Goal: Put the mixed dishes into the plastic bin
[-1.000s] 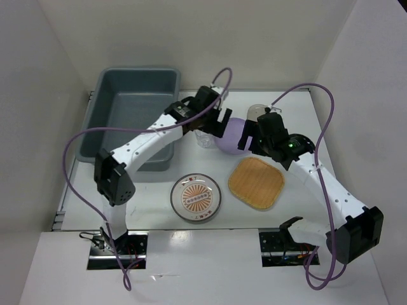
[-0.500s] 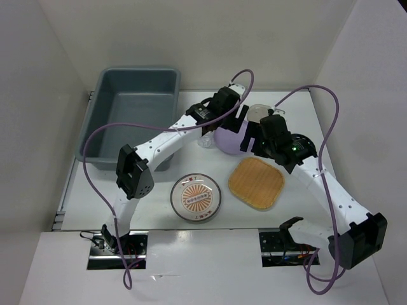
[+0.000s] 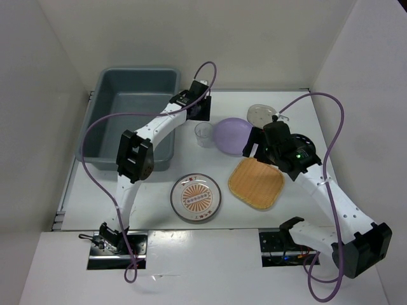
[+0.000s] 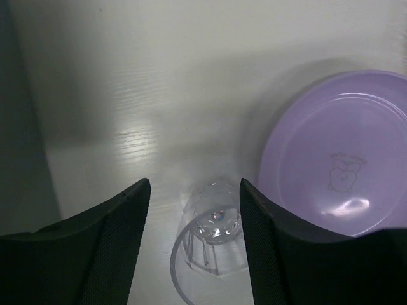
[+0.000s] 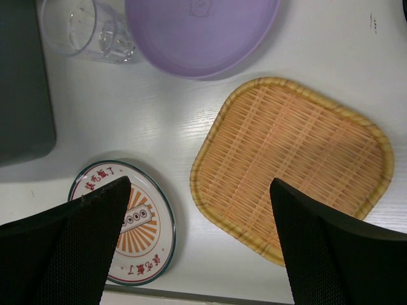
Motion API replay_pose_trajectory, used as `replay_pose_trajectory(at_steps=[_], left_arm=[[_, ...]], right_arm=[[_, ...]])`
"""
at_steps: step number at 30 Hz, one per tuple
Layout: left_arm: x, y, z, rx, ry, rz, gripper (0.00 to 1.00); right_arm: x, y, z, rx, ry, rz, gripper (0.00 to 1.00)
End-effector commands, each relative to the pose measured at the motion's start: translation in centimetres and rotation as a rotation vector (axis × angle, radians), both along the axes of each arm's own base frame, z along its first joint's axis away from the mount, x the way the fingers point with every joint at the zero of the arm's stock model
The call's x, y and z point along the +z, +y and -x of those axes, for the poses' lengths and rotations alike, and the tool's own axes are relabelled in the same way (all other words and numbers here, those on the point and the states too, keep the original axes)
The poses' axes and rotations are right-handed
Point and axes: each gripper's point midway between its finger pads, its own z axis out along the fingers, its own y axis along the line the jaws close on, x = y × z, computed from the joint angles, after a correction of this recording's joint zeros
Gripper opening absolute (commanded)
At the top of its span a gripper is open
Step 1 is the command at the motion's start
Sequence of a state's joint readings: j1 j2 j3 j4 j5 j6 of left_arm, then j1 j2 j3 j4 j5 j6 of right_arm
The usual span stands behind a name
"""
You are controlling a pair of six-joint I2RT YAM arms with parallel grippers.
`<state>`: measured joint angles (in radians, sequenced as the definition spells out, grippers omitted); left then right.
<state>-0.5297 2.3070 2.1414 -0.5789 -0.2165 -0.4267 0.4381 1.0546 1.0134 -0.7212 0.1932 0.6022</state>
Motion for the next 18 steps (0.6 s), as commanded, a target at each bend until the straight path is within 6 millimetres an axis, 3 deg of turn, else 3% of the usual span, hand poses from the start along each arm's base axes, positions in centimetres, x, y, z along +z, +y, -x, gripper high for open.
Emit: replay_pose_trajectory(at_steps=[1, 2, 5, 6, 8, 10, 15, 18], left_arm=[[3.6, -2.6, 1.6, -0.046, -0.044, 0.059, 0.65], [2.5, -2.4, 1.8, -0.045, -0.019, 0.043, 0.64], [1.8, -2.6, 2.4, -0.056, 0.012, 0.052, 0.64], [3.1, -2.5, 2.6, -0.056, -0.011, 0.067, 0.64], [3.5, -2.9, 3.3, -0.069, -0.016, 0.070, 0.64], [5.3, -3.3, 3.5, -0.074, -0.048, 0.083, 0.64], [6.9, -4.4, 4.3, -0.096, -0.083, 0.059, 0.64], [8.4, -3.8, 4.2, -0.083, -0.114, 0.051, 0.64]], right_arm=[[-0.4, -0.1, 0.1, -0.006, 0.017, -0.002, 0.95], [-0.4, -0.1, 0.1, 0.000, 0.015, 0.004, 0.95], [-0.4, -0.1, 0.1, 0.000, 0.015, 0.004, 0.95], [-0.3, 0.1, 0.0, 0.007, 0.010, -0.005, 0.95], [-0.6, 0.1, -0.1, 0.013, 0.018, 0.006, 0.95], [-0.7, 0.4, -0.3, 0.021, 0.023, 0.000, 0.95], [-1.1, 0.6, -0.5, 0.041, 0.031, 0.012, 0.95], [-1.4, 0.6, -0.5, 0.048, 0.038, 0.022, 0.95]])
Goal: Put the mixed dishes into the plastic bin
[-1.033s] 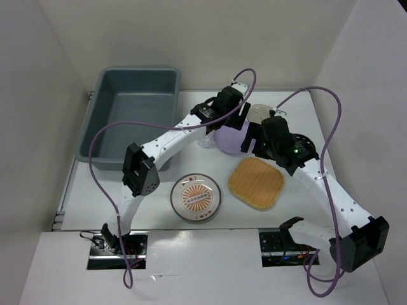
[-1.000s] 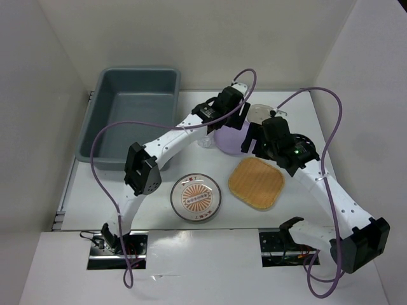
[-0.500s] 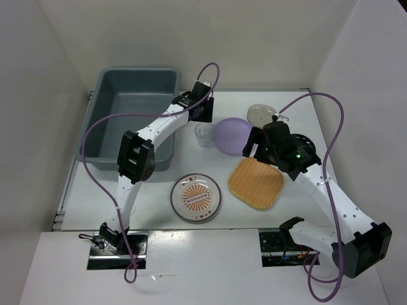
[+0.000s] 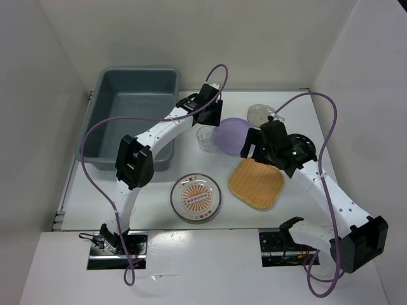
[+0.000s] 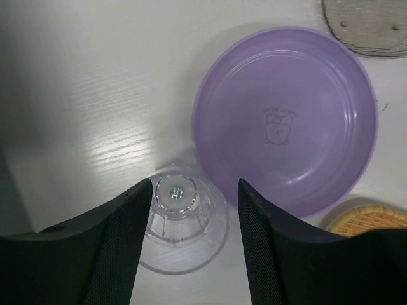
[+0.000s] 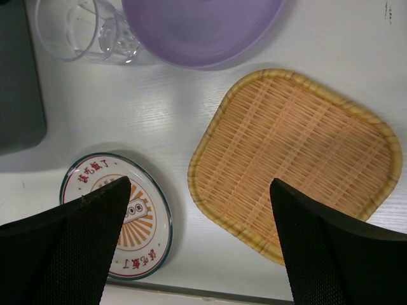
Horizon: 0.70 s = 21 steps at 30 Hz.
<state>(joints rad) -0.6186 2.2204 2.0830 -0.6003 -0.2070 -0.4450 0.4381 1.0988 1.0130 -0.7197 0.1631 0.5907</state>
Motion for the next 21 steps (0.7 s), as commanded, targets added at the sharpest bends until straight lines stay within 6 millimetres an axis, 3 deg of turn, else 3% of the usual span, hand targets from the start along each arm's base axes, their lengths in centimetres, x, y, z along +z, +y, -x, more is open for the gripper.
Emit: replay_pose_trajectory(at_steps=[1, 5, 7, 8, 10, 12, 21], left_arm=[[6.4, 0.0, 0.0, 0.000, -0.114, 0.034, 0.64], [6.4, -0.5, 1.2, -0.020, -0.094, 0.021, 0.64], [4.7, -0.9, 2.4, -0.037, -0.062, -0.028, 0.64], [4.6, -1.2, 2.9, -0.048, -0.054, -0.033, 0.61], [2.3, -1.6, 3.8, -0.069, -0.005, -0.064, 0.48], [0.7, -2.3, 5.2, -0.100, 0.031, -0.083, 0.41], [-2.1, -1.3, 6.0, -0.073, 0.085, -0.126, 0.38]], right_arm=[[-0.2, 0.0, -0.4, 0.019, -0.008, 0.014, 0.95], [-0.4, 0.0, -0.5, 0.025, -0.001, 0.024, 0.95], [-0.4, -0.1, -0.8, 0.026, -0.004, 0.037, 0.95], [-0.4, -0.1, -0.8, 0.026, -0.004, 0.037, 0.95], [-0.6, -0.1, -0.8, 0.026, 0.005, 0.041, 0.95], [-0.5, 0.0, -1.0, 0.026, -0.004, 0.037, 0.95], [-1.0, 0.1, -1.1, 0.019, 0.006, 0.035, 0.95]])
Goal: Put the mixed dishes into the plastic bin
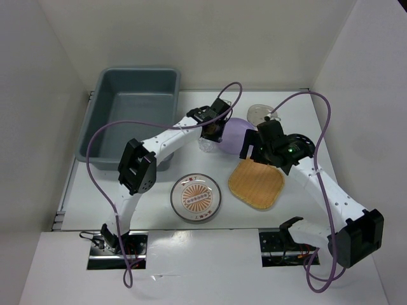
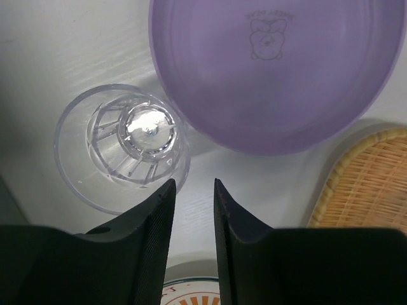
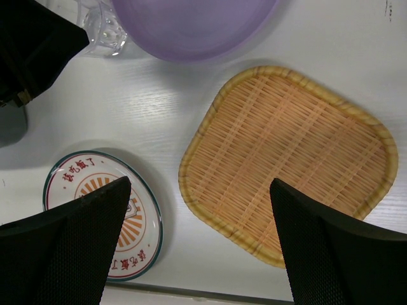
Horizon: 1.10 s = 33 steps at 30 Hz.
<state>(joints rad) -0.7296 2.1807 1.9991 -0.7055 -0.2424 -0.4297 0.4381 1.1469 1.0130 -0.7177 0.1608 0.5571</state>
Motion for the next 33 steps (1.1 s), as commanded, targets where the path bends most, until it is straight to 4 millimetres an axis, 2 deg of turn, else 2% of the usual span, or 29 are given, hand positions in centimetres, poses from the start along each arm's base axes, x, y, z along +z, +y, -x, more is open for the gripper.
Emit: replay_pose_trajectory(at_steps=[1, 2, 7, 10, 12, 13, 15, 16, 17, 19, 20, 23, 24, 25, 27, 28, 30, 31, 32, 33], left_arm=[[-0.2, 0.6, -0.5, 0.025, -0.005, -0.010, 0.38], [-0.1, 0.4, -0.7, 0.025, -0.013, -0.003, 0.38], [-2.4, 0.2, -0.7, 0.012, 0.018, -0.026, 0.38], [-2.7, 0.2, -0.7, 0.012, 0.018, -0.026, 0.38], [-3.2, 0.2, -0.7, 0.011, 0.025, -0.032, 0.35], [-3.8, 0.2, -0.6, 0.011, 0.034, -0.040, 0.31], [-3.5, 0.1, -0.8, 0.011, 0.027, -0.034, 0.25], [-3.8, 0.1, -0.8, 0.011, 0.035, -0.041, 0.16], [-3.8, 0.1, -0.8, 0.011, 0.035, -0.041, 0.11], [-3.6, 0.1, -0.8, 0.011, 0.035, -0.041, 0.02], [-2.8, -0.2, -1.2, 0.012, 0.019, -0.027, 0.00], [0.2, -0.2, -1.4, 0.010, -0.024, -0.008, 0.00], [2.9, -0.4, -2.1, 0.018, -0.074, 0.021, 0.00], [4.3, -0.6, -2.7, 0.012, -0.110, 0.030, 0.00], [8.6, -0.8, -3.3, -0.006, -0.184, 0.057, 0.00], [13.8, -1.4, -4.5, 0.004, -0.290, 0.127, 0.00], [19.6, -1.1, -5.2, 0.025, -0.417, 0.185, 0.00], [22.8, 0.4, -6.4, 0.072, -0.497, 0.211, 0.00], [25.6, 1.8, -6.8, 0.109, -0.559, 0.246, 0.00], [26.3, 3.4, -7.5, 0.148, -0.580, 0.242, 0.00]], right_arm=[[0.4, 0.0, -0.8, -0.006, -0.032, -0.006, 0.95], [0.0, 0.0, -0.6, -0.006, -0.024, -0.002, 0.95], [0.0, 0.0, -0.6, -0.013, -0.023, -0.008, 0.95], [0.3, 0.0, -0.6, -0.013, -0.031, -0.012, 0.95], [0.3, -0.3, -0.7, -0.022, -0.031, -0.012, 0.95], [0.3, -0.3, -0.7, -0.022, -0.031, -0.012, 0.95], [0.3, -0.3, -0.7, -0.022, -0.031, -0.012, 0.95], [0.3, -0.3, -0.7, -0.022, -0.031, -0.012, 0.95], [0.3, -0.3, -0.7, -0.022, -0.031, -0.012, 0.95], [0.3, -0.3, -0.7, -0.022, -0.031, -0.012, 0.95], [0.3, -0.3, -0.7, -0.022, -0.031, -0.012, 0.95], [-0.1, -0.2, -0.5, -0.016, -0.020, -0.015, 0.95], [-0.1, -0.2, -0.5, -0.016, -0.020, -0.014, 0.95], [0.1, -0.1, -0.7, -0.016, -0.028, -0.018, 0.95], [-0.1, 0.2, -0.8, -0.009, -0.025, -0.025, 0.95], [-0.1, 0.3, -0.8, -0.003, -0.022, -0.032, 0.95], [-0.2, 0.6, -0.9, 0.006, -0.019, -0.041, 0.95], [-0.2, 0.8, -0.9, 0.012, -0.017, -0.047, 0.95], [-0.2, 0.8, -0.9, 0.012, -0.017, -0.047, 0.95], [-0.2, 0.8, -0.9, 0.012, -0.017, -0.047, 0.95]])
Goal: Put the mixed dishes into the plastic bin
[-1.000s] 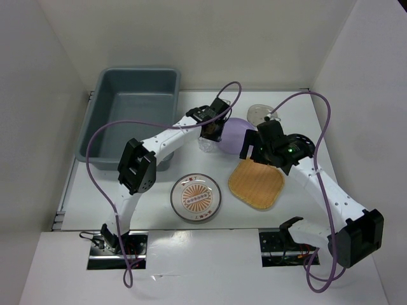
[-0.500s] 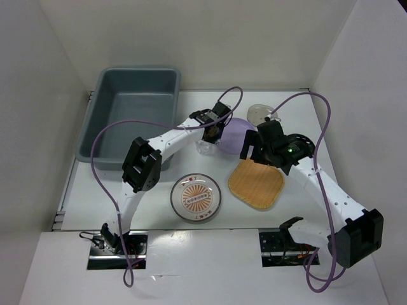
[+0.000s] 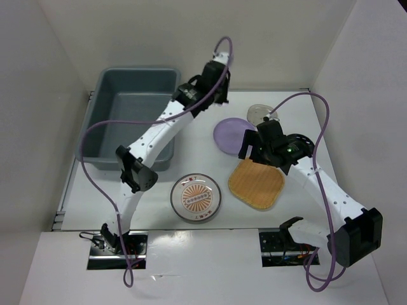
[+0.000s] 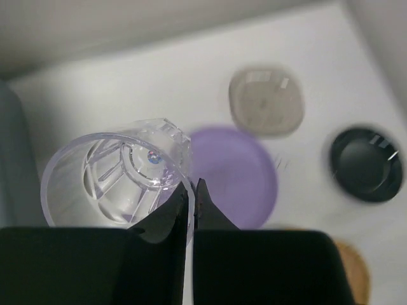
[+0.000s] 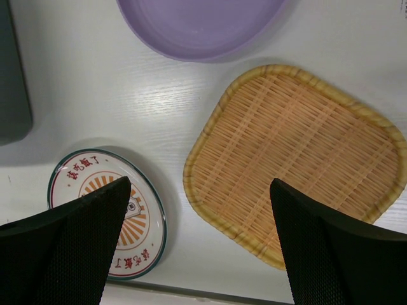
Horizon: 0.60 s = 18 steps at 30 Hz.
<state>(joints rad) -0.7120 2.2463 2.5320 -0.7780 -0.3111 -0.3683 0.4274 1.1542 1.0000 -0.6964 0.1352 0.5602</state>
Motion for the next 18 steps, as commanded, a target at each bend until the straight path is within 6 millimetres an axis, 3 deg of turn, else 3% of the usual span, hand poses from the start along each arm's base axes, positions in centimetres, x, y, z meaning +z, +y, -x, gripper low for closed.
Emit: replay_pose_trajectory(at_steps=[1, 3, 4, 5, 6, 7, 8, 9, 11, 13, 14, 18], left_arm=[[10.4, 8.7, -3.3, 0.206, -0.231, 0.082, 0.00], [10.2, 13.4, -4.1, 0.298, -0.195, 0.104, 0.00], [9.5, 18.0, -5.4, 0.384, -0.175, 0.102, 0.00], [10.6, 20.4, -5.0, 0.429, -0.194, 0.122, 0.00], [9.9, 22.6, -5.3, 0.467, -0.183, 0.109, 0.00], [6.8, 24.3, -5.4, 0.504, -0.116, 0.097, 0.00], [6.5, 27.9, -5.5, 0.563, -0.107, 0.094, 0.00], [5.5, 29.3, -5.4, 0.591, -0.081, 0.098, 0.00], [1.6, 32.7, -5.0, 0.658, 0.001, 0.053, 0.00], [-1.1, 34.7, -4.5, 0.706, 0.055, 0.012, 0.00], [-3.7, 35.8, -3.9, 0.739, 0.111, -0.011, 0.00], [-9.2, 37.8, -2.1, 0.797, 0.234, -0.088, 0.00]], right_arm=[[0.2, 0.7, -0.6, 0.014, -0.021, -0.033, 0.95], [0.2, 0.7, -0.6, 0.014, -0.021, -0.033, 0.95], [0.2, 0.7, -0.6, 0.014, -0.021, -0.033, 0.95], [0.5, 0.7, -0.6, 0.014, -0.030, -0.037, 0.95], [0.5, 0.7, -0.6, 0.014, -0.030, -0.037, 0.95], [0.5, 0.7, -0.6, 0.014, -0.030, -0.037, 0.95], [0.5, 0.5, -0.6, 0.008, -0.032, -0.031, 0.95], [0.5, 0.5, -0.6, 0.008, -0.032, -0.031, 0.95], [0.3, 0.4, -0.4, 0.008, -0.023, -0.026, 0.95], [0.1, 0.4, -0.5, 0.007, -0.014, -0.023, 0.95], [-0.1, 0.4, -0.3, 0.007, -0.006, -0.019, 0.95], [0.0, 0.4, -0.5, 0.014, -0.007, -0.013, 0.95]])
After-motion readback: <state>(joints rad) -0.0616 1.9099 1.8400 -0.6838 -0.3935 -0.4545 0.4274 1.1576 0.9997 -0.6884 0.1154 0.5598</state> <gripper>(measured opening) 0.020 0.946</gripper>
